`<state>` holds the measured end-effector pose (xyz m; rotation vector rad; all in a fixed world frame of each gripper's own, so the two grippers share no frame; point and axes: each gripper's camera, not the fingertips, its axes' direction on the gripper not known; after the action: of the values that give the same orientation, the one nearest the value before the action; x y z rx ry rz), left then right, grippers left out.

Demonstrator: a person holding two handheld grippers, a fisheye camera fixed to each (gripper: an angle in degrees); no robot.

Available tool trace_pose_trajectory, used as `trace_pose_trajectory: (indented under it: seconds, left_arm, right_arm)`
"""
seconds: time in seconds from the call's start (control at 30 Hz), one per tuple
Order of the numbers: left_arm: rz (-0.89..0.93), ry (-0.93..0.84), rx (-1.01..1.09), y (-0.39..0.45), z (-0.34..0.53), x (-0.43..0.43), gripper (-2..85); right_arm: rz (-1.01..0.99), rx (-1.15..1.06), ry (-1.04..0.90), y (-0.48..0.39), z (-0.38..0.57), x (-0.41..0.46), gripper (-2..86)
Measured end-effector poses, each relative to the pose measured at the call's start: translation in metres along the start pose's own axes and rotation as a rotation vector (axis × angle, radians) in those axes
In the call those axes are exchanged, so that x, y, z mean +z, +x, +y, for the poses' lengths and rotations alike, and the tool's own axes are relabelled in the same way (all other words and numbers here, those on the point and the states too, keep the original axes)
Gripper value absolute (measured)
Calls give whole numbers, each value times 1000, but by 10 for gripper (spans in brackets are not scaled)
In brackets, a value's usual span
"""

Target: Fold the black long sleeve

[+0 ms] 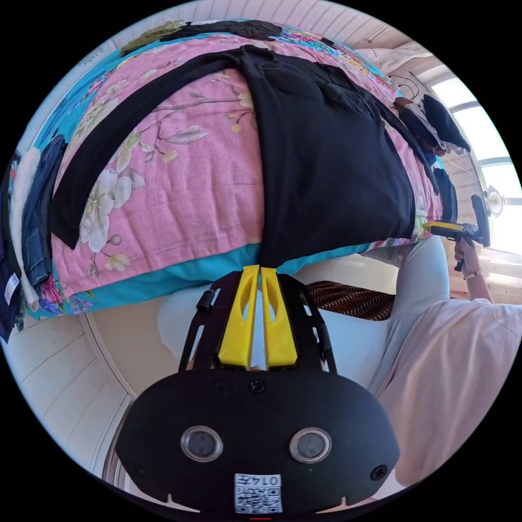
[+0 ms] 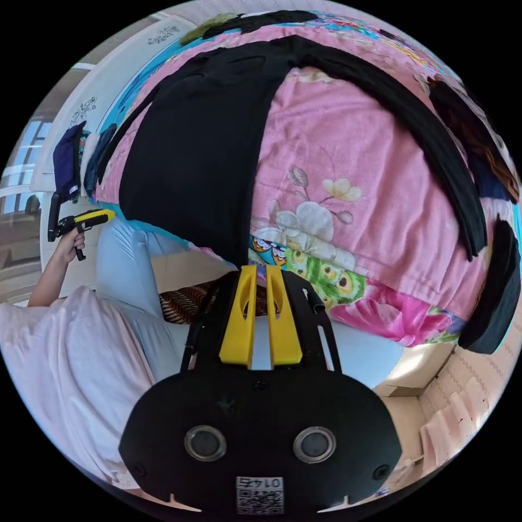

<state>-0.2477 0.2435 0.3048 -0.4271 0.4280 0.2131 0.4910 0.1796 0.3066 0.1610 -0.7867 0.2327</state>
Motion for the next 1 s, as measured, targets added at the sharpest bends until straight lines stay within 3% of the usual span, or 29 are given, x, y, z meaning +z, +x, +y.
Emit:
trace_pose_trajectory:
  seconds: [0.17,0.33,0.63,0.77,1.0]
  left_arm:
    - [-63,76,43,39,-6,-17,-9]
    - [-62,212,286,141,-57,-35,-7]
    - [0,205,853,407,-166,17,-6]
    - [22,207,1000,505,-196,45,-6]
    - [-22,171,1160,659,-248,110,-8]
  right_arm:
    - [-108,270,415,83,70,-84,56]
    - [-151,536,720,164,129,-133,68]
    - [-118,688,931,238,151,-167,103]
    - [-123,613,925,253,148,-169,95]
    - [-173,712,932,279,165,-177,12]
